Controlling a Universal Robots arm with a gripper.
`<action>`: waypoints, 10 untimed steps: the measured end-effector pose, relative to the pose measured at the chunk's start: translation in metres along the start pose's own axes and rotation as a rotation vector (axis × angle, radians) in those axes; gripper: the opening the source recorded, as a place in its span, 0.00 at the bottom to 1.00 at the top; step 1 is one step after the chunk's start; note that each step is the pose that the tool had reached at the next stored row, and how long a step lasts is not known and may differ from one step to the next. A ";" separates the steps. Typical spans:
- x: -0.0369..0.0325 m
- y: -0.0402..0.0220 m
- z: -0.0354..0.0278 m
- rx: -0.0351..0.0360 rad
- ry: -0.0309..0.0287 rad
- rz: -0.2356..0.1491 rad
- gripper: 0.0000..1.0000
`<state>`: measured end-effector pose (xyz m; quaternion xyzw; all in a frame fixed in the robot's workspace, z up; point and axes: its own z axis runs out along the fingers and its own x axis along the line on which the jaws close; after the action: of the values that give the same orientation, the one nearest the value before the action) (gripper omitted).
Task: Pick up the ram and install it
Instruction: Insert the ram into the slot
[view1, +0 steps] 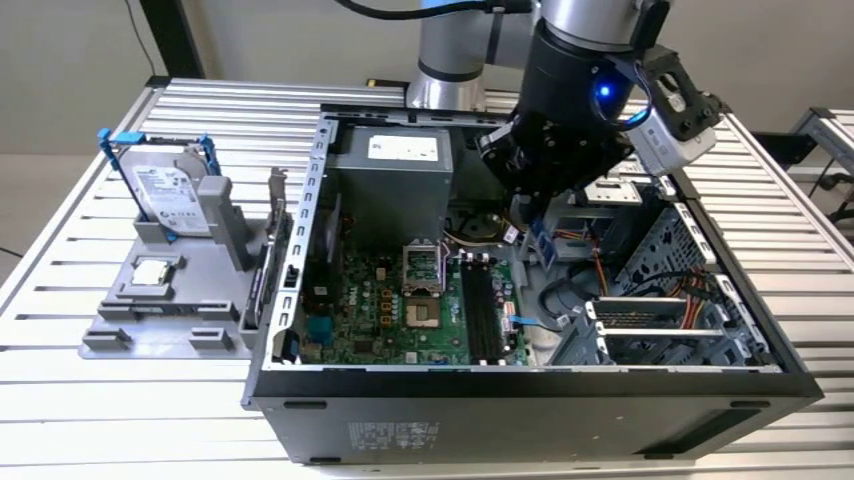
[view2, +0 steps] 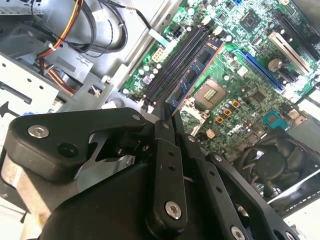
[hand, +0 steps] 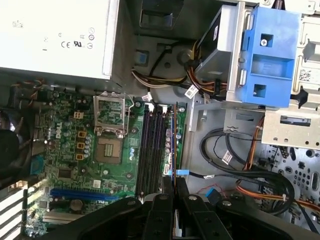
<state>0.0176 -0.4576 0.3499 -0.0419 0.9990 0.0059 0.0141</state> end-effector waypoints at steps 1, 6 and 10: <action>0.0000 0.0000 0.0016 0.0002 0.0000 0.002 0.00; 0.0003 -0.0001 0.0091 0.0036 0.0000 0.026 0.00; 0.0004 0.0001 0.0125 0.0053 -0.0001 0.045 0.00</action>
<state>0.0176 -0.4574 0.3374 -0.0195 0.9997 0.0036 0.0141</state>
